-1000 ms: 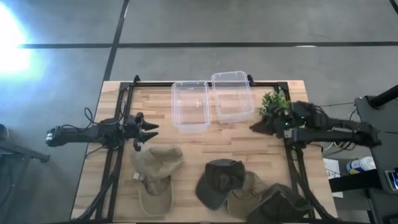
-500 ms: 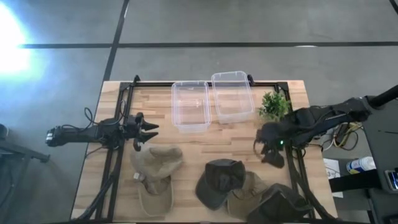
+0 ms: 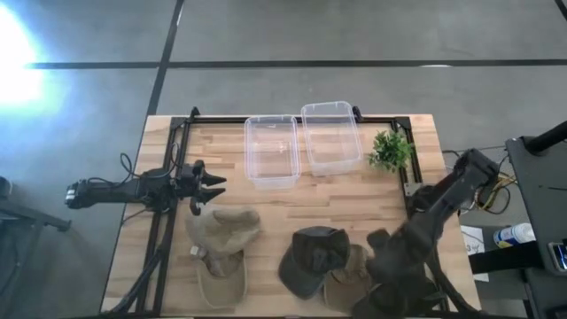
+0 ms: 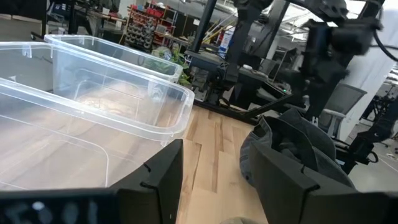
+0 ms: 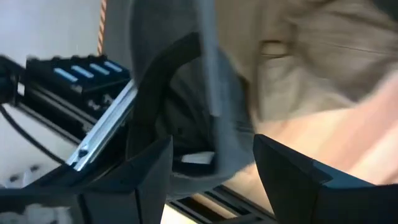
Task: Pick & Place hat
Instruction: Put the right blue cap into the right transparent bin
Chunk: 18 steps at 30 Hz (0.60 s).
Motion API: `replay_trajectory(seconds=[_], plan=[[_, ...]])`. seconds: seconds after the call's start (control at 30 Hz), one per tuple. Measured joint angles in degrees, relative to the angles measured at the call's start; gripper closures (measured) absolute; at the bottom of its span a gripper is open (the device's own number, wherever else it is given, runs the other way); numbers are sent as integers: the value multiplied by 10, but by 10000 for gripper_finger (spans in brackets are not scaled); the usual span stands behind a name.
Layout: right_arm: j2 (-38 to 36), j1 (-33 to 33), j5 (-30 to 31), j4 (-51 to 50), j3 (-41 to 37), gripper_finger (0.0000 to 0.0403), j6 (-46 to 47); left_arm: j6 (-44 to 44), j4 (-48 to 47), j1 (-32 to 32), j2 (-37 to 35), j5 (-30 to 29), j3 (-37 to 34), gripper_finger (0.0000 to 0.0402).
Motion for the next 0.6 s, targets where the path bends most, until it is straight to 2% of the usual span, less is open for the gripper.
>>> replay_trajectory(seconds=[0.07, 0.27, 0.6], plan=[[21, 17, 4, 2, 12, 184, 15, 0, 0, 0, 0, 0, 0, 225], [70, 30, 67, 7, 32, 184, 91, 0, 0, 0, 0, 0, 0, 225], [113, 28, 57, 99, 17, 186, 149, 0, 0, 0, 0, 0, 0, 225]])
